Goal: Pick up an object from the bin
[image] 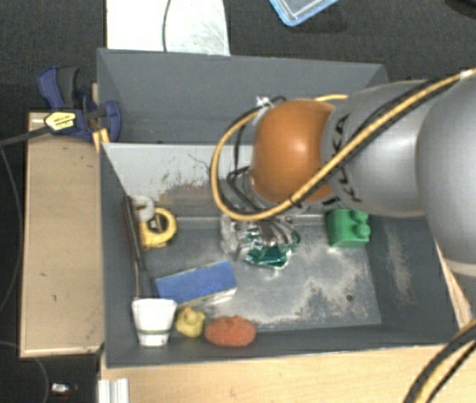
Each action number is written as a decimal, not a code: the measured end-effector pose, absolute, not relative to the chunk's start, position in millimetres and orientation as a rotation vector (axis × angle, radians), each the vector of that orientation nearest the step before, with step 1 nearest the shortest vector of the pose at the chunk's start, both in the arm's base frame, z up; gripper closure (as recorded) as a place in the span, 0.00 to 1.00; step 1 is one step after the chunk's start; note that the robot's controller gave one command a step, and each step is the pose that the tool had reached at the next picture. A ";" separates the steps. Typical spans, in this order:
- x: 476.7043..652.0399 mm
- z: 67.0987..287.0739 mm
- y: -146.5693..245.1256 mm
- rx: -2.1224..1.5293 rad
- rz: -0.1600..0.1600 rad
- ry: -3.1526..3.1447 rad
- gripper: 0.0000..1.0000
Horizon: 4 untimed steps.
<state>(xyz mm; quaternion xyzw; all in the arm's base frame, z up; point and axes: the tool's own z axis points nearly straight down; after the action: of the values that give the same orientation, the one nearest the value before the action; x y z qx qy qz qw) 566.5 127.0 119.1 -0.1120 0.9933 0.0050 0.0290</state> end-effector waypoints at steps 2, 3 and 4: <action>562.7 104.9 149.9 -0.337 0.014 3.066 1.00; 533.9 113.9 107.0 -0.140 0.021 3.089 1.00; 530.0 159.3 76.3 -0.279 0.020 3.061 1.00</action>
Offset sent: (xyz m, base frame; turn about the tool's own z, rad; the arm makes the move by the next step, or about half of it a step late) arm -0.0041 0.0150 0.0064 0.0015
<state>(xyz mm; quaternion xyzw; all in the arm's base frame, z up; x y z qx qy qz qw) 530.0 76.3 159.3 -0.0907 0.9953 0.0064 0.0341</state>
